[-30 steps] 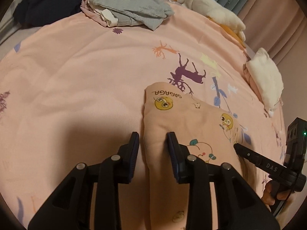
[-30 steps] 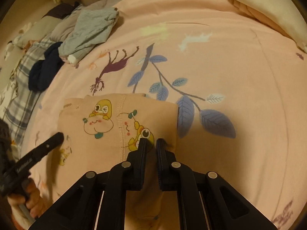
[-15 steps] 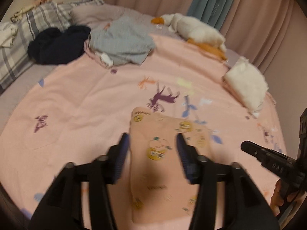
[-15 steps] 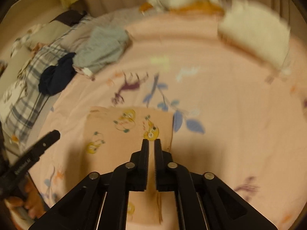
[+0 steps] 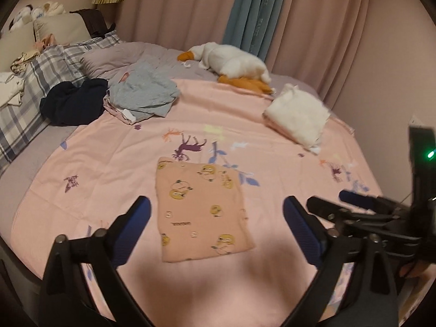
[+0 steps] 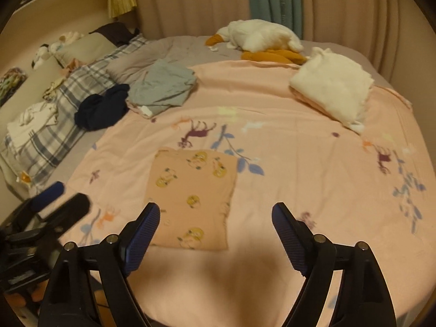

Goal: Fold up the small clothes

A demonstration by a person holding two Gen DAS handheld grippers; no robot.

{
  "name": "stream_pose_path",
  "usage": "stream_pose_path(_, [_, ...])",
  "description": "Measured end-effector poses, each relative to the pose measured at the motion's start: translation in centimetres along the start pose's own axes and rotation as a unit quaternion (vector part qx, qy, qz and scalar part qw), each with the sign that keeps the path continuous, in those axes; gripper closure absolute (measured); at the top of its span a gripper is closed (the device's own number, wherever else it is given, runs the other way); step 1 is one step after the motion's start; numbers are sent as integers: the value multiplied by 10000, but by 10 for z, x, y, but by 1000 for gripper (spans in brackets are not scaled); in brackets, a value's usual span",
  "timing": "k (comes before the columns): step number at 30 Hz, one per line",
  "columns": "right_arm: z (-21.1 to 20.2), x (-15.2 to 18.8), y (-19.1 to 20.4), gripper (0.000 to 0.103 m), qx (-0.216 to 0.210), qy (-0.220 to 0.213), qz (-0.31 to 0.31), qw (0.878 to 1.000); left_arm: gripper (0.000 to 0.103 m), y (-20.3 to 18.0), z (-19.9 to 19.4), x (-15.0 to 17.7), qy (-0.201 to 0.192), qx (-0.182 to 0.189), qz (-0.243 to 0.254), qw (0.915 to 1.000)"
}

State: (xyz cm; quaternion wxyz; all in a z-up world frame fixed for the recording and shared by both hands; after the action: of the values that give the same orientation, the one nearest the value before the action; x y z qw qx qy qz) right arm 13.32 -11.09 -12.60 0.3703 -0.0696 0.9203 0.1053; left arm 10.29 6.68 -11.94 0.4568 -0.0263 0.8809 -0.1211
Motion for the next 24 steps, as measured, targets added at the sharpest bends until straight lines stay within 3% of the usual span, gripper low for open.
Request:
stream_pose_path(8, [-26,5,-11,19,145,11,292,9995,0,-21,-22,-8,-134,-57,320,9994])
stream_pose_path(13, [-40,3,-6,11,185,-204,186,9995,0,-24,-30,-12,-224,-76,374,9990])
stream_pose_path(24, [-39,3,1,10,197,-310,100,9993,0,-20,-29,-15,-392,-343,482,9975])
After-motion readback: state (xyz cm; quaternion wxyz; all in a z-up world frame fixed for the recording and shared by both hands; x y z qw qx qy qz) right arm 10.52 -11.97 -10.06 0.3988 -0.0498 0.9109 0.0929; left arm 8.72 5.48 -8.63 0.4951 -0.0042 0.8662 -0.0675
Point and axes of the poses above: each gripper's, at about its wrist camera, not at the fingertips, and z roughly the way its jaws point, y to its left, x to its underside, the point moved 4 cm from there along z, roughly the way its jaws point, and after that the axes turned 4 degrees about -y, right-handed, at the moved point
